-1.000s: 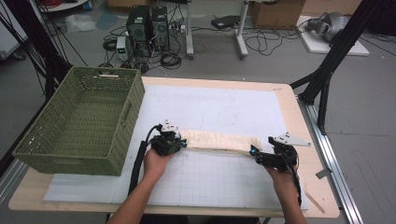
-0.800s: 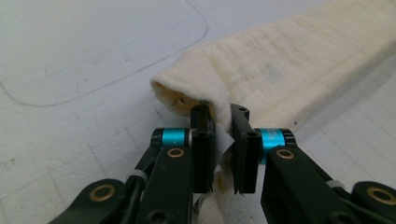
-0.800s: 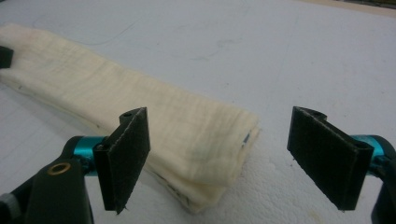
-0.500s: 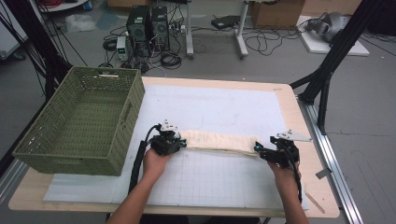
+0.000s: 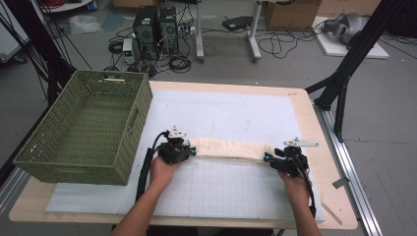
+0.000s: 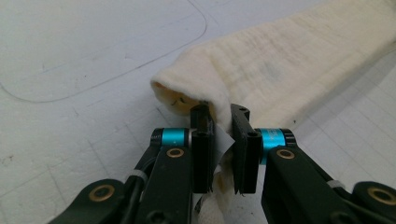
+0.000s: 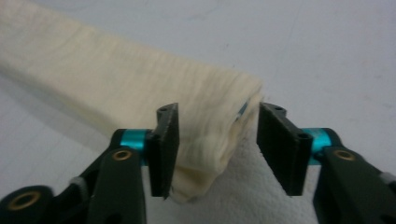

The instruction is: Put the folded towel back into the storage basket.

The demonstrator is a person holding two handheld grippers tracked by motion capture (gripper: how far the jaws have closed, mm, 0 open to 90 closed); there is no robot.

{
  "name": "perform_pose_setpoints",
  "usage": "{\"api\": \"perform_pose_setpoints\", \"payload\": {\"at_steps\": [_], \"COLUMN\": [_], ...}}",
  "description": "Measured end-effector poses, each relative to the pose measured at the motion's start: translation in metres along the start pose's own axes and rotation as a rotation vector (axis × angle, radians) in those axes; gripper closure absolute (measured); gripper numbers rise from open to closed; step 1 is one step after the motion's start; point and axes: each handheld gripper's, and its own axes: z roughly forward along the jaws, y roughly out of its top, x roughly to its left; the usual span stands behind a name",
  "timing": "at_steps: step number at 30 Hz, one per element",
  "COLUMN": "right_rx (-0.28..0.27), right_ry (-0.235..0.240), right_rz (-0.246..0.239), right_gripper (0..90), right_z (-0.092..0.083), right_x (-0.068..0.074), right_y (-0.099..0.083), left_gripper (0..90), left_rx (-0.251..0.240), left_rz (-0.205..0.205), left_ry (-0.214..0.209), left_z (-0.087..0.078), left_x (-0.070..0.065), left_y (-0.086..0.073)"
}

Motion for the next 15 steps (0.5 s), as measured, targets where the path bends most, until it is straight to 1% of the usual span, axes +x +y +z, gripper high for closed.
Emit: {"api": "perform_pose_setpoints", "payload": {"at_steps": [1,2,4,7,11,12,13,14,15], "right_rx": [0.02,0.034,0.013,0.01,0.015,0.016,0.019,0.019,0.02], "right_ry": [0.009,0.014,0.015,0.016,0.012,0.008,0.013,0.013,0.031], "right_rz": [-0.016,-0.024,-0.016,0.0,0.011,0.015,0.017,0.017,0.024], "right_gripper": [57.1,57.7,58.5,58.5,59.4,61.1,68.8,68.8,75.4], "right_z": [0.0023,0.0043,0.0045,0.0045,0.0044,0.0043,0.0039,0.0039,0.0038], "right_x": [0.0005,0.0017,0.002,0.0019,0.0028,0.0034,0.0039,0.0039,0.0043], "right_y": [-0.0019,-0.0045,-0.008,-0.0093,-0.0091,-0.0089,-0.0089,-0.0089,-0.009], "left_gripper": [79.9,79.9,79.9,79.9,79.9,79.9,79.9,79.9,79.9], "left_rx": [0.0,0.001,0.002,-0.001,0.0,0.0,0.002,0.002,0.001], "left_rz": [0.001,0.0,0.002,-0.003,0.003,0.003,0.008,0.009,0.011], "left_ry": [0.0,0.001,0.001,-0.001,-0.003,-0.003,-0.004,-0.002,-0.002], "left_z": [0.0,-0.0001,-0.0002,0.0,-0.0001,-0.0002,-0.0003,-0.0002,-0.0002], "left_x": [0.0,-0.0003,-0.0001,-0.0001,0.0004,0.0004,0.0005,0.0003,0.0001], "left_y": [0.0,-0.0001,-0.0003,-0.0004,-0.0007,-0.0007,-0.0007,-0.0008,-0.0008]}}
